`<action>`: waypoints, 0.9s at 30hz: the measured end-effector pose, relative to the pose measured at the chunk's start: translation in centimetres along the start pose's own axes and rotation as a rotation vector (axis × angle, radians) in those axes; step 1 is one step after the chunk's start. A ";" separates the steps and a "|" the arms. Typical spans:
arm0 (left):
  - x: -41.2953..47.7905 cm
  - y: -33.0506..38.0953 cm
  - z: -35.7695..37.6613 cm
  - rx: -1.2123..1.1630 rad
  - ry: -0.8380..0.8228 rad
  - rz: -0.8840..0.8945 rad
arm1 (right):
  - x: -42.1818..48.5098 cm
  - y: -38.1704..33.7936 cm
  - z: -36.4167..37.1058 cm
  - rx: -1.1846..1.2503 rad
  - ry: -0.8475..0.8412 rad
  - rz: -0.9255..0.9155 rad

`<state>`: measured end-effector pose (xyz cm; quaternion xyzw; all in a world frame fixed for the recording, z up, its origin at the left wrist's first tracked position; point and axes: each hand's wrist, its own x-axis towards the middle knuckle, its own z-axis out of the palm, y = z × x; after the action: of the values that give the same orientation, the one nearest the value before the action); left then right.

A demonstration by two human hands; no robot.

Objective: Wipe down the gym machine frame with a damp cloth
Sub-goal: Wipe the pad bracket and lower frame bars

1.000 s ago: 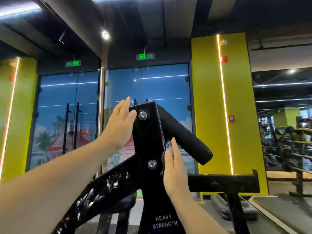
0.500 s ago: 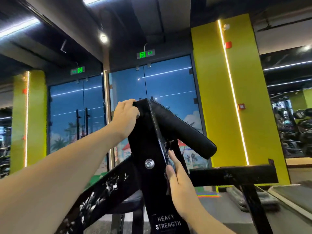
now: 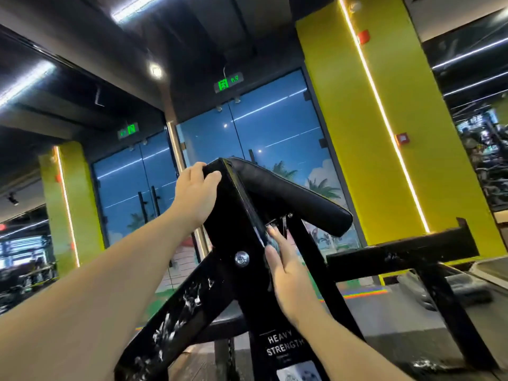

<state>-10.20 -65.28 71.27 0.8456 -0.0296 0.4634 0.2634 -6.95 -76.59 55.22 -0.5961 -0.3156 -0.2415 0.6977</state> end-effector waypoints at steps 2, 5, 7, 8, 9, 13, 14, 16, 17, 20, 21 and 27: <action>0.1 0.3 0.0 -0.024 0.007 -0.027 | -3.2 1.3 -1.3 -0.013 -0.005 0.074; -0.5 0.6 -0.2 0.071 -0.042 -0.047 | -1.2 -0.5 -1.4 0.000 -0.051 0.170; -0.2 0.8 -0.9 0.131 -0.062 -0.037 | 2.1 -2.9 -0.5 -0.070 -0.082 0.137; 0.1 0.9 -1.4 0.159 -0.074 -0.002 | 3.6 -4.0 0.3 -0.098 -0.080 0.095; 0.4 1.3 -2.0 0.222 -0.103 0.032 | 4.8 -4.6 1.1 -0.101 -0.064 0.037; 1.7 2.7 -2.9 0.296 -0.157 0.067 | 4.6 -3.7 1.3 -0.107 -0.034 0.002; 1.9 2.6 -2.7 0.304 -0.153 0.063 | 3.3 -3.0 0.5 -0.115 -0.045 0.028; 2.0 1.9 -2.0 0.287 -0.145 0.078 | 0.8 -1.6 -0.8 -0.119 -0.077 0.086; 1.8 1.7 -1.5 0.274 -0.131 0.081 | -0.3 -1.1 -1.4 -0.113 -0.091 0.117; 1.1 1.7 -0.8 0.252 -0.025 0.098 | -0.9 -1.5 -1.9 -0.092 -0.092 0.217; 1.1 1.6 -0.5 0.247 0.022 0.093 | -0.1 -2.0 -1.5 -0.049 -0.072 0.222; 2.6 0.6 0.5 0.228 0.113 0.133 | 7.2 -4.9 2.3 0.055 0.047 0.108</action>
<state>-8.55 -65.49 73.35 0.8389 -0.0177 0.5268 0.1355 -5.87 -74.84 64.03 -0.5871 -0.2729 -0.2086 0.7330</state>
